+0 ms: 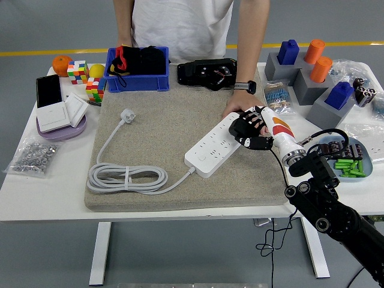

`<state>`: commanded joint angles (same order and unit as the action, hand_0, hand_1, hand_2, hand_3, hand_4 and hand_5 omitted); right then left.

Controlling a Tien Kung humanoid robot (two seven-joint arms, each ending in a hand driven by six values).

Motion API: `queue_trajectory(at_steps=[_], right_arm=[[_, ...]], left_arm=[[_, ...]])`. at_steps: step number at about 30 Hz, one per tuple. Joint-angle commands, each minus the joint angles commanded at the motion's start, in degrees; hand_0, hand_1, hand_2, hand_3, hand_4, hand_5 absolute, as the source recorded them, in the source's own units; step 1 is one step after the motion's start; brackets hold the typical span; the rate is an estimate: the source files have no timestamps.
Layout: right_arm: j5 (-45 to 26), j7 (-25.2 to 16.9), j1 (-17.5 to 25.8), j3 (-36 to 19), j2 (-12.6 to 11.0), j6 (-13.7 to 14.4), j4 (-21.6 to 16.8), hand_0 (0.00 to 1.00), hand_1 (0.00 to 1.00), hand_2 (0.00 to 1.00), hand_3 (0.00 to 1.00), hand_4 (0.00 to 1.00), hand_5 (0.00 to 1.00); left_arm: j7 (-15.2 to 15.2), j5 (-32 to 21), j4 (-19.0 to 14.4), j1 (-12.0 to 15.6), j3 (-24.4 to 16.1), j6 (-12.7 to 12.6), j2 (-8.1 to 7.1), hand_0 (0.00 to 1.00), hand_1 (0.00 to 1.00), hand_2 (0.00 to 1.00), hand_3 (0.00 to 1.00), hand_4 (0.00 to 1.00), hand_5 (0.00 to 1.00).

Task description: Press the white button,pick up the black plug,place it near the board,insert it into the board

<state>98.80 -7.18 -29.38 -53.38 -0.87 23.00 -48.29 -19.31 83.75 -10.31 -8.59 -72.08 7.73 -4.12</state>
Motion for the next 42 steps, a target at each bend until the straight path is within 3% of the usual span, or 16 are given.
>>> queue_trajectory(at_steps=[15,32,33,38,39,42], right_arm=[[-0.57,-0.37,-0.89,1.38,0.62,-0.29,3.71,0.426,0.347,0.367,0.492,0.807,0.002],[-1.21,-0.65,-1.09,2.08,0.71,-0.39,4.40,0.425,0.348,0.367,0.492,0.808,0.002],[-1.28,-0.69,-1.08,2.14,0.71,-0.41,4.40,0.467,0.438,0.451,0.559,0.848,0.002],[-1.82,-0.55,-1.09,2.38,0.66,-0.73,4.32,0.467,0.438,0.451,0.559,0.848,0.002],[-1.77,-0.42,-1.11,2.32,0.66,-0.98,4.34,0.565,0.525,0.531,0.575,0.911,0.011],[-1.87,-0.51,-1.12,2.21,0.65,-1.14,4.32,0.565,0.525,0.531,0.575,0.911,0.011]], left_arm=[[-0.01,-0.12,0.00,-0.02,-0.02,-0.01,0.03,0.687,0.681,0.663,0.693,0.617,0.144],[0.02,-0.14,0.00,-0.17,0.00,-0.02,0.07,0.687,0.681,0.663,0.692,0.616,0.143],[0.02,-0.12,0.00,-0.18,-0.01,-0.03,0.08,0.686,0.681,0.663,0.692,0.616,0.143],[0.00,-0.08,0.00,-0.15,-0.09,-0.02,0.08,0.686,0.681,0.663,0.692,0.616,0.143],[-0.01,-0.01,0.00,-0.14,-0.14,-0.01,0.09,0.687,0.681,0.663,0.692,0.617,0.143],[0.01,0.08,0.00,-0.13,-0.15,-0.01,0.10,0.687,0.681,0.663,0.692,0.617,0.143]])
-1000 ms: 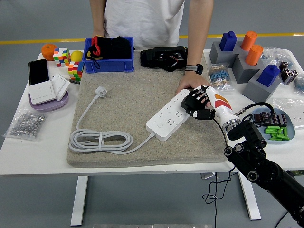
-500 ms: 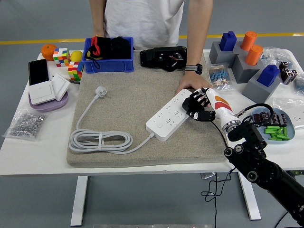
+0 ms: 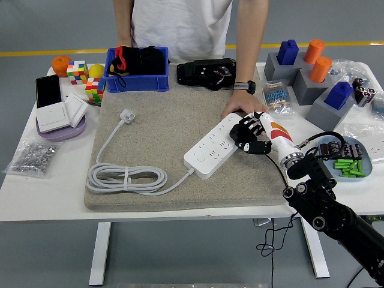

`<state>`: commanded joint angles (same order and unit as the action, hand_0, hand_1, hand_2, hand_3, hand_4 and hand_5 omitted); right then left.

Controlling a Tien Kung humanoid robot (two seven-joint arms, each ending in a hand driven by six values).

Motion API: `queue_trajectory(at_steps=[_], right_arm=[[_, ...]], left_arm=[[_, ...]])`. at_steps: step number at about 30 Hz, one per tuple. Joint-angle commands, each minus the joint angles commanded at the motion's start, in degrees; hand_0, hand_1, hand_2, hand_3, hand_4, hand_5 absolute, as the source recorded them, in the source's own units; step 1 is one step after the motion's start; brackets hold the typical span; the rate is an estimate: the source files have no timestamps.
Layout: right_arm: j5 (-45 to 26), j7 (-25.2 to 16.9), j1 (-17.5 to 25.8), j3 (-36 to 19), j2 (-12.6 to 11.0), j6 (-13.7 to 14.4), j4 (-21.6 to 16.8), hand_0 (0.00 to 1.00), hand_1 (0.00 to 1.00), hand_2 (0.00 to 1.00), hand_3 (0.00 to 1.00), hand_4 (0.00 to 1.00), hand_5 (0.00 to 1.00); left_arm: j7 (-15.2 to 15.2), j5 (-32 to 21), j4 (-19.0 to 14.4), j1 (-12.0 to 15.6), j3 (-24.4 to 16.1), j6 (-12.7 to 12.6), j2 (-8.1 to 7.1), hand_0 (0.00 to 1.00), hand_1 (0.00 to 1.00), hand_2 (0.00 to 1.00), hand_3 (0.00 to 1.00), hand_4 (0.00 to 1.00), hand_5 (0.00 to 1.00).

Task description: Press the white button,pick up the black plug,place it near the board,insert it into the board

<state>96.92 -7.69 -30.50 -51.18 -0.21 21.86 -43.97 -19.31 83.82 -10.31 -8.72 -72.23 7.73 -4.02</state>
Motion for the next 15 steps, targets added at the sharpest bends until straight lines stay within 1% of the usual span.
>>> queue_trajectory(at_steps=[2,3,8,9,14,15], right_arm=[[-0.14,-0.14,-0.01,0.06,-0.02,-0.10,-0.08,0.565,0.525,0.531,0.575,0.911,0.011],[-0.24,-0.19,0.00,0.11,-0.02,-0.15,-0.12,0.678,0.619,0.578,0.604,0.950,0.038],[-0.47,-0.35,-0.05,0.03,-0.01,-0.34,-0.11,0.678,0.619,0.578,0.604,0.950,0.038],[-0.56,-0.38,-0.06,0.02,-0.04,-0.40,-0.12,0.727,0.695,0.649,0.658,0.981,0.059],[-0.63,-0.43,-0.15,-0.14,-0.10,-0.70,-0.19,0.727,0.695,0.649,0.658,0.981,0.059],[-0.57,-0.45,-0.18,-0.20,-0.10,-0.73,-0.20,0.745,0.729,0.686,0.686,0.998,0.080]], left_arm=[[-0.04,0.10,0.00,0.03,-0.11,0.02,0.01,0.687,0.681,0.663,0.692,0.617,0.143],[-0.03,0.09,0.00,0.04,-0.11,0.02,0.01,0.687,0.681,0.663,0.691,0.616,0.143],[-0.01,0.06,0.00,-0.02,-0.08,0.01,0.03,0.687,0.681,0.663,0.691,0.616,0.143],[-0.02,0.10,0.00,-0.02,-0.13,0.01,0.03,0.687,0.682,0.663,0.692,0.616,0.144],[-0.04,0.24,0.00,-0.02,-0.24,0.03,0.02,0.687,0.682,0.663,0.692,0.616,0.144],[-0.05,0.34,0.00,-0.03,-0.31,0.04,0.02,0.686,0.681,0.663,0.691,0.616,0.144]])
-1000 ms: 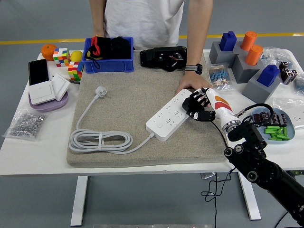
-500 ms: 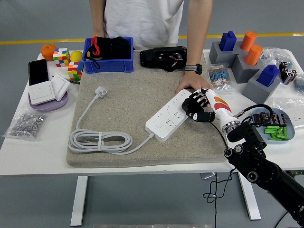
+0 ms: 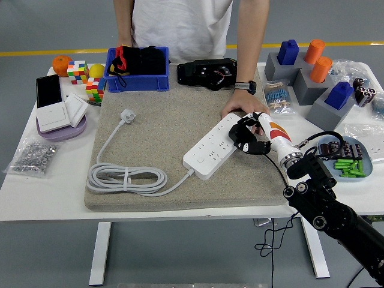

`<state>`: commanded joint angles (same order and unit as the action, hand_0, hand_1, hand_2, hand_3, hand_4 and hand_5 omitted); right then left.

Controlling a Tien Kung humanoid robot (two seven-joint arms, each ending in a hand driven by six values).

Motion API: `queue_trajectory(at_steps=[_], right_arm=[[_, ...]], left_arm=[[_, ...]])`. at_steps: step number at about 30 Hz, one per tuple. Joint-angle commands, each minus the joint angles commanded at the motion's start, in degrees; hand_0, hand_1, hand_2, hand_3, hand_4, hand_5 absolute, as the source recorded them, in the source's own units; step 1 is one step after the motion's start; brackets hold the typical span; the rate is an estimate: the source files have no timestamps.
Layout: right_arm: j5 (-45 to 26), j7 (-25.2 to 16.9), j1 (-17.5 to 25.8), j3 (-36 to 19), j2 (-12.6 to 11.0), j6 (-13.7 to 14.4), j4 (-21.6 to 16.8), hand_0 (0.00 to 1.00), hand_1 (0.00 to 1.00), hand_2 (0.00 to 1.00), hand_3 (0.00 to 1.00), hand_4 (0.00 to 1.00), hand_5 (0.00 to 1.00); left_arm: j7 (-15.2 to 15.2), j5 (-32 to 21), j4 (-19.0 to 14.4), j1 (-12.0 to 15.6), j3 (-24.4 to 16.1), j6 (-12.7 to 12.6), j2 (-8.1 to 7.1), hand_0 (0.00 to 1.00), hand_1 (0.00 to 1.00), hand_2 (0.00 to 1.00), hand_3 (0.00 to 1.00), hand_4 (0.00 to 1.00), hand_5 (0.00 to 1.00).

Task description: Press the white button,pick up the black plug,place it near the board,insert it into the board

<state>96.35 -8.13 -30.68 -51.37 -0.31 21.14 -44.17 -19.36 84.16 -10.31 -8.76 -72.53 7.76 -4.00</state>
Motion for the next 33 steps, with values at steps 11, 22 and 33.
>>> queue_trajectory(at_steps=[11,22,33], right_arm=[[-0.23,-0.08,0.03,0.12,-0.06,-0.35,-0.08,0.758,0.751,0.715,0.729,0.998,0.094],[-0.35,-0.10,0.16,-0.01,-0.28,-0.68,-0.99,0.908,0.886,0.850,0.869,0.998,0.170],[-0.92,-0.78,3.35,-0.65,-2.53,-0.77,-7.56,0.929,0.891,0.852,0.879,0.998,0.239]], left_arm=[[-0.02,0.15,0.00,0.06,-0.10,0.04,0.05,0.686,0.681,0.663,0.692,0.616,0.147],[-0.06,0.26,0.00,0.11,-0.15,0.10,0.04,0.687,0.682,0.663,0.691,0.615,0.143],[-0.04,-0.08,0.00,0.19,0.24,0.14,0.03,0.687,0.682,0.663,0.690,0.615,0.143]])
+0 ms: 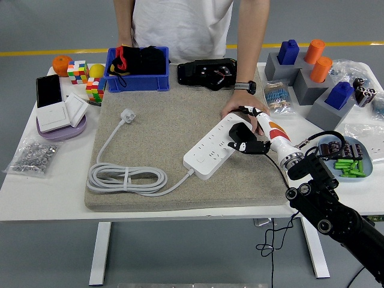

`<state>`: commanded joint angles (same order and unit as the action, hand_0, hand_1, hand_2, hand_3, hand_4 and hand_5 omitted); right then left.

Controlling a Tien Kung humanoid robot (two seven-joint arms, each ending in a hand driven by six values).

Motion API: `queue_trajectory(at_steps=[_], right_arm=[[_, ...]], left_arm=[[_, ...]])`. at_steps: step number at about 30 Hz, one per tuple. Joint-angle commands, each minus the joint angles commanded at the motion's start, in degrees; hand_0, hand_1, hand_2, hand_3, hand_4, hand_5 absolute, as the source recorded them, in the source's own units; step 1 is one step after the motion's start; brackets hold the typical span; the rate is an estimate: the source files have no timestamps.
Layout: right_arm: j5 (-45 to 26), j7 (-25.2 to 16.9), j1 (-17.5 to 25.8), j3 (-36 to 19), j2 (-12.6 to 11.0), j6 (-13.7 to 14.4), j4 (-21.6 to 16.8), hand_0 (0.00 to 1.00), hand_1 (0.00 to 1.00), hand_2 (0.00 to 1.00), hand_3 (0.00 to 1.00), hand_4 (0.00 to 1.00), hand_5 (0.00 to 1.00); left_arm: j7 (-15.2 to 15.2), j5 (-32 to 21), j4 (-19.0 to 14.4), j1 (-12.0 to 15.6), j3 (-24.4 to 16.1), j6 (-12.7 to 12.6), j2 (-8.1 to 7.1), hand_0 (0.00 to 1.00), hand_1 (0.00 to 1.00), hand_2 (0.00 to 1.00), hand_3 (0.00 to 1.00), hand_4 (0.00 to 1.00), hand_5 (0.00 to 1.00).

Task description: Press the white button,pick up the black plug,place it near the board,insert it into the board

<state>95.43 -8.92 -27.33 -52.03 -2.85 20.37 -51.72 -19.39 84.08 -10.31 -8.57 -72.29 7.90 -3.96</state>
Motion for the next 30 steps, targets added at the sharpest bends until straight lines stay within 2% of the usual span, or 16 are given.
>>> queue_trajectory(at_steps=[2,3,8,9,13,14,15,23,30], right_arm=[[-0.41,-0.94,1.34,-0.76,-0.71,0.33,-1.95,0.929,0.891,0.852,0.879,0.998,0.239],[-0.54,-1.33,1.97,-1.19,-1.03,0.39,-2.92,0.914,0.852,0.808,0.830,0.998,0.246],[-1.57,-5.04,5.47,-3.61,-2.40,1.55,-8.24,0.914,0.852,0.808,0.830,0.998,0.246],[-1.75,-5.75,6.02,-3.90,-2.61,1.78,-9.07,0.877,0.772,0.709,0.731,0.998,0.237],[-3.08,-8.86,8.97,-4.31,-3.88,2.83,-12.78,0.877,0.772,0.709,0.731,0.998,0.237],[-3.34,-9.36,9.43,-4.26,-4.04,2.91,-13.16,0.877,0.772,0.709,0.731,0.998,0.237],[-3.59,-9.82,9.79,-4.20,-4.15,2.97,-13.39,0.846,0.726,0.651,0.679,0.998,0.223],[-4.57,-11.47,12.66,-3.11,-4.60,2.59,-13.65,0.852,0.737,0.662,0.666,0.979,0.220],[-4.58,-11.07,12.71,-1.40,-4.26,2.31,-12.58,0.855,0.758,0.695,0.694,0.990,0.232]], left_arm=[[0.03,-0.17,0.00,0.06,0.02,-0.04,-0.02,0.687,0.682,0.663,0.690,0.615,0.143],[0.00,-0.06,0.00,0.09,-0.13,-0.04,-0.03,0.687,0.682,0.663,0.691,0.614,0.142],[-0.07,0.27,0.00,0.14,-0.39,-0.02,-0.03,0.687,0.682,0.663,0.691,0.614,0.142],[-0.04,0.21,0.00,0.12,-0.34,-0.03,-0.02,0.687,0.682,0.663,0.691,0.615,0.142],[0.09,-0.31,0.00,-0.07,0.08,-0.08,0.00,0.687,0.682,0.663,0.691,0.615,0.142],[0.11,-0.34,0.00,-0.09,0.10,-0.08,0.00,0.687,0.682,0.663,0.691,0.615,0.142],[0.11,-0.36,0.00,-0.09,0.16,-0.07,0.00,0.687,0.682,0.663,0.691,0.615,0.141],[0.06,0.02,0.00,0.02,-0.08,-0.03,-0.02,0.687,0.682,0.663,0.690,0.616,0.141],[-0.01,0.30,0.00,0.16,-0.46,-0.03,0.02,0.687,0.682,0.663,0.691,0.616,0.142]])
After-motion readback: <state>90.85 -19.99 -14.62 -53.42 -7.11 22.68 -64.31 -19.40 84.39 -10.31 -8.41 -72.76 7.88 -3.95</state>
